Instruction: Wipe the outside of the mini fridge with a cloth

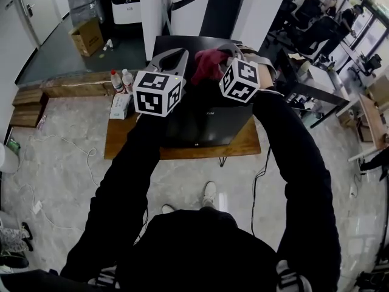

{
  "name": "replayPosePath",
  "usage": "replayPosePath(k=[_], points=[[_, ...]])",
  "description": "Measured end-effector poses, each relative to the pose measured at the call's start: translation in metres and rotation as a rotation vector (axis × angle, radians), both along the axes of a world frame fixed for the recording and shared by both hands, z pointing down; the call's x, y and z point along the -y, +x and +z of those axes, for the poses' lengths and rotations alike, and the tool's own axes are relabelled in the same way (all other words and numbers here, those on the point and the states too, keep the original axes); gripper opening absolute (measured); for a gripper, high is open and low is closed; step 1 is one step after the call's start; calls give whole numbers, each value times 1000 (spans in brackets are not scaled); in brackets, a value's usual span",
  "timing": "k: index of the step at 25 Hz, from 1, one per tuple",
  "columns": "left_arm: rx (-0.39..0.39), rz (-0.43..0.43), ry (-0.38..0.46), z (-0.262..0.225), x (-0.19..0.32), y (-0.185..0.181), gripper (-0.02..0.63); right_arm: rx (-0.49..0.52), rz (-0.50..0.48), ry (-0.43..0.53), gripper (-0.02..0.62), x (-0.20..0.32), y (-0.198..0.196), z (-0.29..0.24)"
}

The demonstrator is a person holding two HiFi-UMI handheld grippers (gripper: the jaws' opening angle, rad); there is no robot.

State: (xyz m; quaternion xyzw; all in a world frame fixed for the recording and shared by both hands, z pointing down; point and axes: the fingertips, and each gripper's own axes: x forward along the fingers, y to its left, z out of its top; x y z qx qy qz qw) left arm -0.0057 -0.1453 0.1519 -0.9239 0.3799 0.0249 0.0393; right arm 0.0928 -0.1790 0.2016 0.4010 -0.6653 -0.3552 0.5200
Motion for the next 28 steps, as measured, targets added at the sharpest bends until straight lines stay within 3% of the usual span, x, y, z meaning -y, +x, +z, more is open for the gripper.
replayPosePath(k=[14,18,22,28], points=[[23,-15,-17,-10,87,150,6,-16,101,47,37,119,183,-38],[37,-37,-43,4,116,173,6,24,110,26,37,162,204,-25],[47,-68,-60,15,143,194,6,-9,77,7,37,203,214,1],[63,-126,-81,31,170,199,6,-43,-23,-72,38,235,192,52]])
